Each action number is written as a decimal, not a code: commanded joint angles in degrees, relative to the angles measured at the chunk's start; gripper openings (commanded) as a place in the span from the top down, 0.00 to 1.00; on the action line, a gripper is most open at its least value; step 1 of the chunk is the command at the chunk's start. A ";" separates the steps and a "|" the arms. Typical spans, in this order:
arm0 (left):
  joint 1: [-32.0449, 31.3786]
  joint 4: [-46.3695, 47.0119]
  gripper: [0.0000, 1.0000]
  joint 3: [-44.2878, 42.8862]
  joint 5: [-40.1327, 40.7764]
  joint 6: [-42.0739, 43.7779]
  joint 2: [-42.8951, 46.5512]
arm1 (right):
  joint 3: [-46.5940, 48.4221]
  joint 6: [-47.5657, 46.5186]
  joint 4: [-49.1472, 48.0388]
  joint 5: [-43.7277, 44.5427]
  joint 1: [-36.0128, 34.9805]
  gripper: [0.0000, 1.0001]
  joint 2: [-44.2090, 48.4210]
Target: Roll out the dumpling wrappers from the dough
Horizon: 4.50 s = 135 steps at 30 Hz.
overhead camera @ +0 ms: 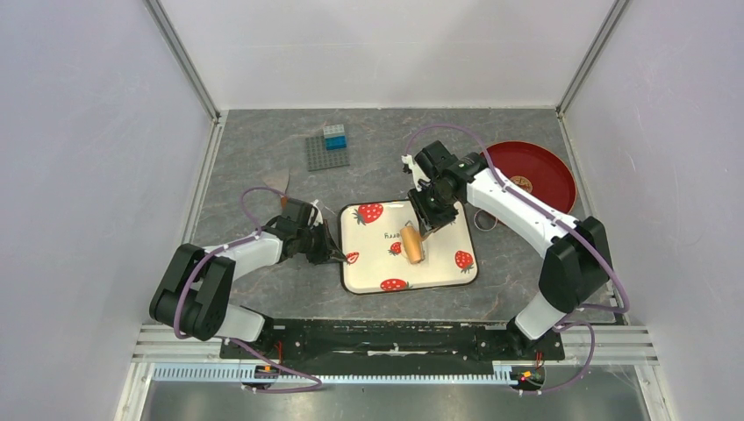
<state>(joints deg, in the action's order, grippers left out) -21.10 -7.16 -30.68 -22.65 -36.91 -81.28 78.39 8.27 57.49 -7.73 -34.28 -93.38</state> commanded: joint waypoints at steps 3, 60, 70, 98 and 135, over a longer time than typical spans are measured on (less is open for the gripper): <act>-1.24 -4.45 0.98 2.46 7.71 3.08 -2.89 | 0.02 -1.70 -0.91 3.12 0.23 1.00 -3.60; -2.89 -5.15 0.98 2.16 9.97 2.63 -2.77 | -4.76 -1.23 -8.13 4.00 -6.39 1.00 -13.26; -3.29 -5.32 0.98 1.99 10.53 2.44 -2.93 | -6.22 -1.28 -9.37 2.97 -6.98 1.00 -13.31; -3.86 -5.76 0.98 1.67 11.32 2.36 -3.11 | -9.60 -0.65 -10.61 8.88 -8.08 1.00 -12.93; -3.95 -5.85 0.98 1.65 11.35 2.23 -3.06 | 1.76 -4.61 -9.88 -5.85 2.84 1.00 1.21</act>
<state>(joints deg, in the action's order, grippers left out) -24.01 -7.57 -31.55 -18.81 -37.32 -81.10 79.13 5.91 48.01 -11.62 -32.75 -96.62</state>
